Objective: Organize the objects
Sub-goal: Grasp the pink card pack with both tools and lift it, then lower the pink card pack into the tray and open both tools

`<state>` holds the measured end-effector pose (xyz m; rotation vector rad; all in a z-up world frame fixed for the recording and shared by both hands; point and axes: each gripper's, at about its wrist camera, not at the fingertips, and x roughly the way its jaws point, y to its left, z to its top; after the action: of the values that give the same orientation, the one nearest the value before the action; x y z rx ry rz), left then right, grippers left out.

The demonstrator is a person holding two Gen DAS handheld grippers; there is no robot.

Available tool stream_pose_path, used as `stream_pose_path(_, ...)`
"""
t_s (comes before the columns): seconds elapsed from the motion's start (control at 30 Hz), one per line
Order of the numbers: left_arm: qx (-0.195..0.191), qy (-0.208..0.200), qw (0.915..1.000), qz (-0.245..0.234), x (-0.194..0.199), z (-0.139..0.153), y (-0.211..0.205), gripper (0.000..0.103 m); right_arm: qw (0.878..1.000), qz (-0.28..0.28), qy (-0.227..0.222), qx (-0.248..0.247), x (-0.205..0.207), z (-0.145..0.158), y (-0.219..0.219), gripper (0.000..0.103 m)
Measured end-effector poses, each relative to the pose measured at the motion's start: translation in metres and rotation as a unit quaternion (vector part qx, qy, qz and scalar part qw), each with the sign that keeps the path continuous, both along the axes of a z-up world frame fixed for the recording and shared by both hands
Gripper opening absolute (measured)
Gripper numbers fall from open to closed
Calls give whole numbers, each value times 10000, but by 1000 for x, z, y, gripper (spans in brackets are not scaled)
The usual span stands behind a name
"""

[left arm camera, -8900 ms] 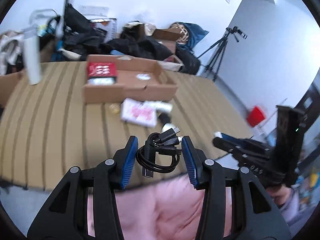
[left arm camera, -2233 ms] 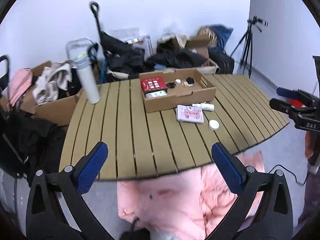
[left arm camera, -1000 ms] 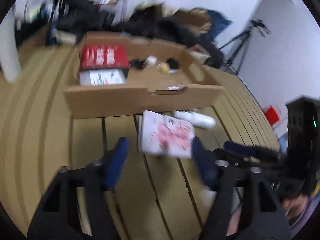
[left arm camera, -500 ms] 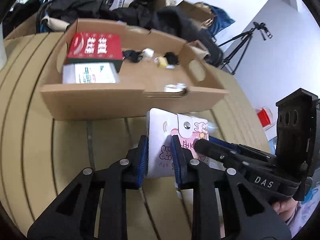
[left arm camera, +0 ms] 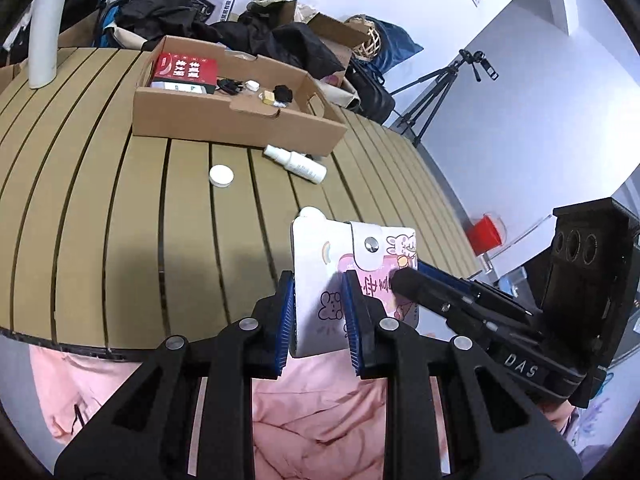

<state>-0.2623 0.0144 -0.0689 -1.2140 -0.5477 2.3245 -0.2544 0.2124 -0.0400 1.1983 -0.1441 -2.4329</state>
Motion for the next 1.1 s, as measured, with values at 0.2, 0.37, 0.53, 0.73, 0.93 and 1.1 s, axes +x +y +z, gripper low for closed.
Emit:
stream_pose_path(0.2,-120,368,9992,-29,-40,37,4,20,9993,70,331,139,-32,32,-1,28)
stream_pose_path(0.37,4,449,9990,-28,-135,63,-4,20,9972,264,576,401,-125,71,-14,28)
stream_pose_path(0.53,-312,32,9995,82,-236,43,-4,20,9978,375,199,504,-233,60,-34,28)
stream_pose_path(0.73,-858,-852,9925,177,-303,-28,-3,20,9949,344,-897,303,-322,-17,-50,28)
stream_pose_path(0.93,-1392,-1331,9808,312,-305,-73,0,22,9852,287,-1452,863,-344,-79,-74,28)
stream_pose_path(1.1,-1515,-1228,9808,94,-281,-38,-5,27,9855,209,-1385,962,-333,-55,-73,29)
